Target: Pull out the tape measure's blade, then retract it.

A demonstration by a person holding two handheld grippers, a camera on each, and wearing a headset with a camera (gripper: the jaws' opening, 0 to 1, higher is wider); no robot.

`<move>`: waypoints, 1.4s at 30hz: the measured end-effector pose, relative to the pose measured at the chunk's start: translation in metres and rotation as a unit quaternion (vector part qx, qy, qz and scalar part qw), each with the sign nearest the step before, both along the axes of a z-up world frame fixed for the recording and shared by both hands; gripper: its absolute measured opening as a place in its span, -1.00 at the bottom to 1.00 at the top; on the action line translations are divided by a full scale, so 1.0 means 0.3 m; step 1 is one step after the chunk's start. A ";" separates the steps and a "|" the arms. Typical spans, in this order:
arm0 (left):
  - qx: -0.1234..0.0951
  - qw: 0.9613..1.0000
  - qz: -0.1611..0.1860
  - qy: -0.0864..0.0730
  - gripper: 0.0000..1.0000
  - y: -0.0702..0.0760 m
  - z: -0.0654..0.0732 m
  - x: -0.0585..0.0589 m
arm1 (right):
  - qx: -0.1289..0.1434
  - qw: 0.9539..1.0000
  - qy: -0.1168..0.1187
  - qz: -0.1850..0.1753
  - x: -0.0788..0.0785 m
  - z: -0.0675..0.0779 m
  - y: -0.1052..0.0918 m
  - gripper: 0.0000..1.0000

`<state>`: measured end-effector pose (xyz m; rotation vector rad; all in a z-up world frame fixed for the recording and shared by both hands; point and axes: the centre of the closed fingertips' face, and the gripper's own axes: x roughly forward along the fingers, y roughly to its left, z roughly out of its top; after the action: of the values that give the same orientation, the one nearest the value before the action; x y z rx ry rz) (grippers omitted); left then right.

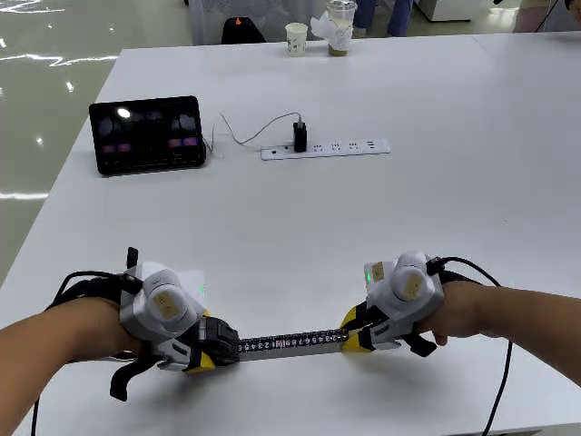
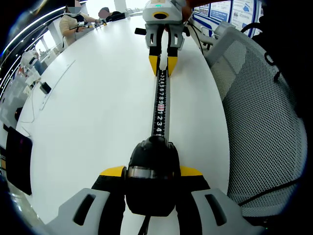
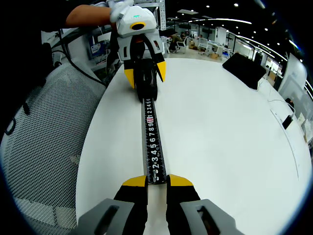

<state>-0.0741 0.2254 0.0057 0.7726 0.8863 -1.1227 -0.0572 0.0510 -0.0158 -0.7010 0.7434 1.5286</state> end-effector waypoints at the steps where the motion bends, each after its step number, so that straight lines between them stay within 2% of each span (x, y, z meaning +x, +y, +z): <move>1: 0.000 1.000 0.000 0.000 -0.32 0.000 0.000 0.000 | 0.000 1.000 0.001 -0.001 0.000 0.000 -0.001 -0.79; 42: 0.001 1.000 0.000 -0.002 -0.32 0.000 0.002 0.000 | -0.007 1.000 -0.001 -0.010 0.012 0.002 -0.064 -0.80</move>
<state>-0.0741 0.2254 0.0061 0.7760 0.8836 -1.1208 -0.0536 0.0318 -0.0153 -0.7036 0.7591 1.5062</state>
